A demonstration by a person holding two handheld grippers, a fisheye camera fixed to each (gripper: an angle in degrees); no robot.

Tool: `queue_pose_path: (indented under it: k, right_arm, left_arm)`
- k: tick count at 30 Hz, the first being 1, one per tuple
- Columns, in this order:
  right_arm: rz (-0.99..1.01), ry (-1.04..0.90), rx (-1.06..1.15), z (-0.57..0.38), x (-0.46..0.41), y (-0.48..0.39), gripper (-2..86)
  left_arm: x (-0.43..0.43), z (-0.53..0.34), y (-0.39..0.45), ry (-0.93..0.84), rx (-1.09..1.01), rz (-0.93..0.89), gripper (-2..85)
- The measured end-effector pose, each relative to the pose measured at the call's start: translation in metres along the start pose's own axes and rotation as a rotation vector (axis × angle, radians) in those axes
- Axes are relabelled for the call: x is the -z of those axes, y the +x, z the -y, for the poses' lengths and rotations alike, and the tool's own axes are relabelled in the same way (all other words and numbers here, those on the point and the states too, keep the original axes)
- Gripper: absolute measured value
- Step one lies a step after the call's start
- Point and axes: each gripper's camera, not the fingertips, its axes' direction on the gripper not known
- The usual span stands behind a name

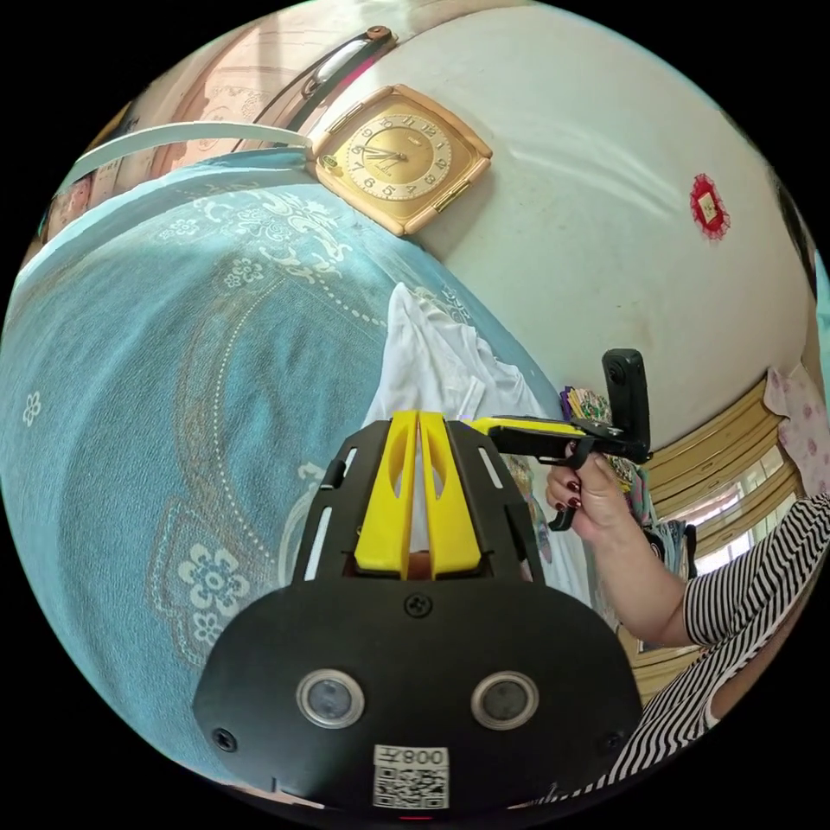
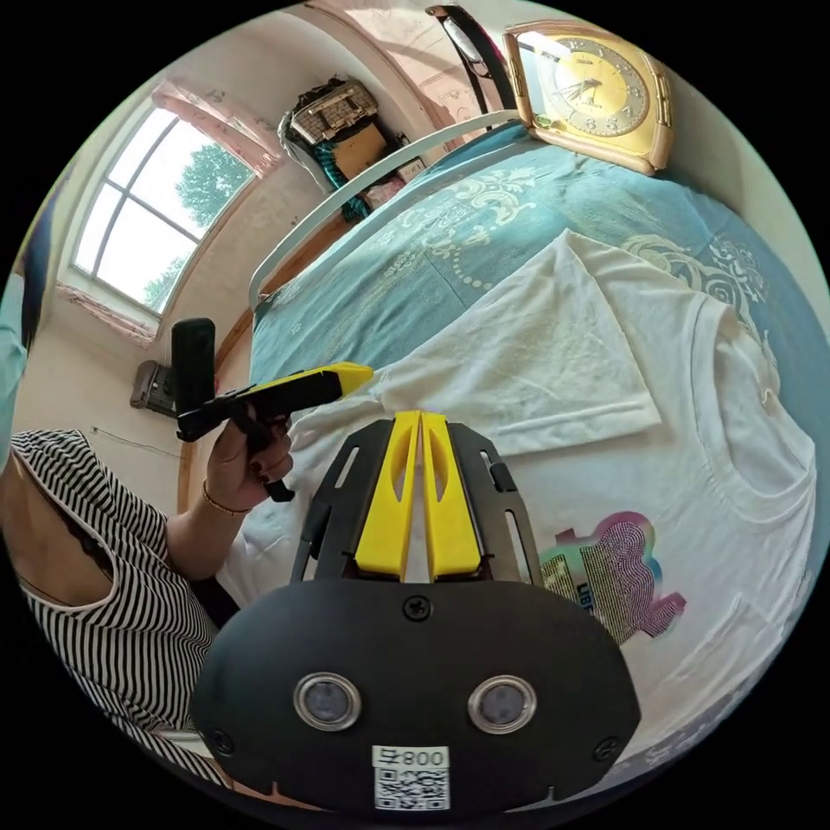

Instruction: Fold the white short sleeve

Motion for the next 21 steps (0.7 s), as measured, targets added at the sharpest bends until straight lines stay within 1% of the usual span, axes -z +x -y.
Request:
queue_pose_path:
  k: [1,2,5,8,10,11,13,14,15,18,21]
  right_arm:
    - [-0.026,0.017,-0.042,-0.016,0.016,0.003,0.1]
    - [-0.043,0.028,-0.063,-0.025,0.024,0.005,0.1]
    - [-0.13,0.085,-0.192,-0.08,0.072,0.012,0.1]
    - [-0.267,0.149,-0.355,-0.143,0.117,0.016,0.1]
    - [-0.321,0.151,-0.478,-0.185,0.133,0.02,0.1]
    - [-0.324,0.15,-0.504,-0.194,0.134,0.021,0.1]
    - [-0.341,0.072,-0.578,-0.216,0.124,0.028,0.1]
    - [-0.343,0.045,-0.582,-0.218,0.119,0.029,0.1]
    - [-0.34,0.079,-0.562,-0.221,0.122,0.024,0.1]
    - [-0.342,0.052,-0.55,-0.218,0.13,0.013,0.1]
    - [-0.37,0.101,-0.53,-0.221,0.15,-0.01,0.1]
  left_arm:
    - [-0.005,-0.002,0.001,-0.046,0.007,0.026,0.2]
    - [-0.005,-0.004,0.002,-0.055,0.002,0.004,0.2]
    - [0.006,-0.013,0.007,-0.003,-0.007,0.002,0.2]
    - [0.01,-0.02,0.009,0.009,0.001,-0.043,0.2]
    - [0.005,-0.022,0.011,-0.051,-0.001,-0.003,0.2]
    - [0.003,-0.023,0.012,-0.073,-0.007,-0.007,0.2]
    - [0.003,-0.026,0.015,-0.094,-0.013,-0.005,0.2]
    - [0.005,-0.028,0.016,-0.095,-0.016,0.0,0.2]
    - [0.006,-0.03,0.017,-0.094,-0.018,-0.001,0.2]
    - [0.017,-0.039,0.019,-0.069,-0.009,-0.009,0.2]
    - [0.034,-0.051,0.025,-0.038,0.016,-0.036,0.2]
